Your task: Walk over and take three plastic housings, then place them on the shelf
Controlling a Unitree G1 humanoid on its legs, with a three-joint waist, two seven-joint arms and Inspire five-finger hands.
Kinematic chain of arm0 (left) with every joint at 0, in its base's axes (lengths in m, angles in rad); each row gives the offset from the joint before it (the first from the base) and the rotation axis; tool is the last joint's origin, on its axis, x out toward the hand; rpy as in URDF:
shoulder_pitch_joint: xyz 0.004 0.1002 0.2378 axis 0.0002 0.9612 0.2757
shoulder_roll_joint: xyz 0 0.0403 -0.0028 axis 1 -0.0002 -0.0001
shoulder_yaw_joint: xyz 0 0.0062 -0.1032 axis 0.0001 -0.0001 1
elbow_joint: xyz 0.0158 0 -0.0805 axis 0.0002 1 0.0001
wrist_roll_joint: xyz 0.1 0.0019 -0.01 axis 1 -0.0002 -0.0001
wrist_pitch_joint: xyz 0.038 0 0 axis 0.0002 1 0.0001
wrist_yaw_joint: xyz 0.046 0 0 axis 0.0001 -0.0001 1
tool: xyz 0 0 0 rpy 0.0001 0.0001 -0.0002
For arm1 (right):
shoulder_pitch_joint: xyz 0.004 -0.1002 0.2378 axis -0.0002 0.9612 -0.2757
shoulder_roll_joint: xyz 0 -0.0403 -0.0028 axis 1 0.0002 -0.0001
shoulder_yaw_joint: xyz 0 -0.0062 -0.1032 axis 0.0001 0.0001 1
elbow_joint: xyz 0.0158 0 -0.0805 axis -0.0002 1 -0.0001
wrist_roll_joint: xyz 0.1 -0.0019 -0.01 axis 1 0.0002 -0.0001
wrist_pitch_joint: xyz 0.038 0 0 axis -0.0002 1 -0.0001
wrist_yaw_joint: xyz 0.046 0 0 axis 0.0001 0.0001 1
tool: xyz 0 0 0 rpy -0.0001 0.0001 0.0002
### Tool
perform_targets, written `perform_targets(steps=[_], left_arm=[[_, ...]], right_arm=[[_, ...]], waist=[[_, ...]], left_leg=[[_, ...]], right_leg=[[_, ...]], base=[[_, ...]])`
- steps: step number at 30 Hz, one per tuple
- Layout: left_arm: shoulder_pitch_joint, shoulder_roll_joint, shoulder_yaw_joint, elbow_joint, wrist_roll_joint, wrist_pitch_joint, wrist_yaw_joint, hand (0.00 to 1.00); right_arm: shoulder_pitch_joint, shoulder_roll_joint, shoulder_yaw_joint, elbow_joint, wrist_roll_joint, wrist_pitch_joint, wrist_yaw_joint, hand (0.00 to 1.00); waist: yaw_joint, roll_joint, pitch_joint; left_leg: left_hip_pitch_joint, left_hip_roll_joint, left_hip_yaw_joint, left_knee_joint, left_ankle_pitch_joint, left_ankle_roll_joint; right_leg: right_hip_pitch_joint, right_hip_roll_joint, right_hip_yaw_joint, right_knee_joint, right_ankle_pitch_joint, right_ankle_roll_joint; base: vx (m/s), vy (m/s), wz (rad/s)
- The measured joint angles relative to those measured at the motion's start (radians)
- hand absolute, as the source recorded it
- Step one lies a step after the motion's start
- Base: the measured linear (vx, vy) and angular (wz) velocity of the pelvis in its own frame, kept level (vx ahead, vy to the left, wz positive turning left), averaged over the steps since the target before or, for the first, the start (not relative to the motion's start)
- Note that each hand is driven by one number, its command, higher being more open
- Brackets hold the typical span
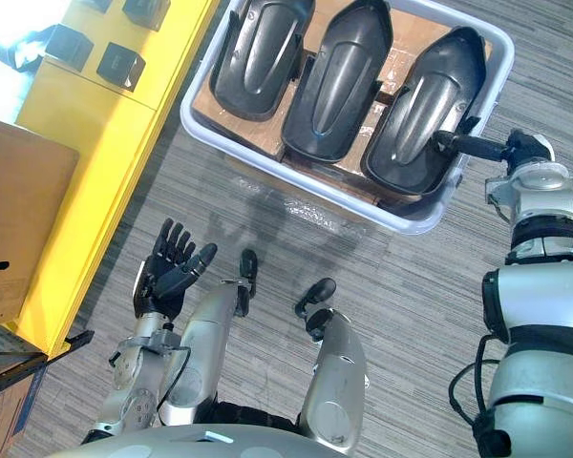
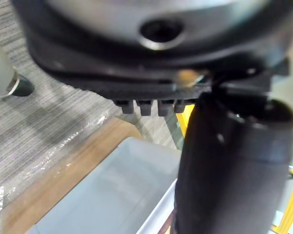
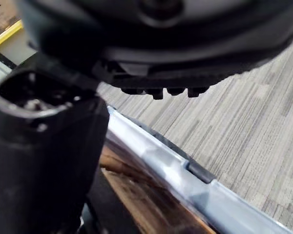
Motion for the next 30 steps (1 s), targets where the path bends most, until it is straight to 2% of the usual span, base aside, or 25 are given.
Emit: perform_targets(steps=[2, 3, 21, 25, 30], left_arm=[[0.0, 0.001, 0.0, 0.0, 0.0, 0.0, 0.0, 1.0], [0.0, 0.002, -0.001, 0.0, 0.0, 0.0, 0.0, 1.0], [0.002, 0.026, -0.027, 0.0, -0.017, 0.001, -0.003, 1.0], [0.002, 0.026, -0.026, -0.002, -0.037, 0.001, -0.004, 1.0], [0.005, 0.027, -0.02, -0.002, -0.039, 0.003, -0.004, 1.0]], right_arm=[[-0.008, 0.0, 0.021, -0.008, -0.019, -0.006, 0.001, 1.0], [-0.011, 0.0, 0.04, -0.02, -0.02, -0.009, 0.001, 0.0], [-0.016, -0.026, 0.096, -0.013, -0.115, 0.026, -0.05, 0.0], [-0.018, -0.024, 0.069, -0.053, -0.103, -0.021, -0.085, 0.0], [-0.006, -0.021, 0.076, -0.062, -0.108, -0.029, -0.085, 0.0]], waist=[[0.005, 0.0, 0.0], [0.006, 0.001, 0.0], [0.008, 0.008, -0.003], [0.007, 0.017, -0.008], [0.014, 0.017, -0.008]], left_leg=[[-0.005, 0.0, 0.0, -0.005, 0.005, -0.001], [-0.009, 0.0, -0.002, -0.005, 0.008, -0.002], [-0.002, 0.0, -0.009, -0.039, 0.035, -0.011], [0.001, 0.002, -0.011, -0.04, 0.038, -0.014], [0.0, 0.001, -0.016, -0.04, 0.039, -0.014]], right_leg=[[-0.007, 0.001, 0.0, 0.0, 0.0, -0.001], [-0.011, 0.001, -0.002, 0.001, 0.0, -0.001], [-0.011, 0.005, -0.012, -0.002, -0.004, -0.008], [-0.009, 0.008, -0.012, -0.002, -0.005, -0.01], [-0.005, 0.009, -0.015, -0.004, -0.005, -0.009]], base=[[0.0, 0.0, 0.0], [0.01, -0.019, 0.04], [0.0, -0.007, 0.01], [0.0, 0.0, 0.0], [0.0, 0.0, 0.03]])
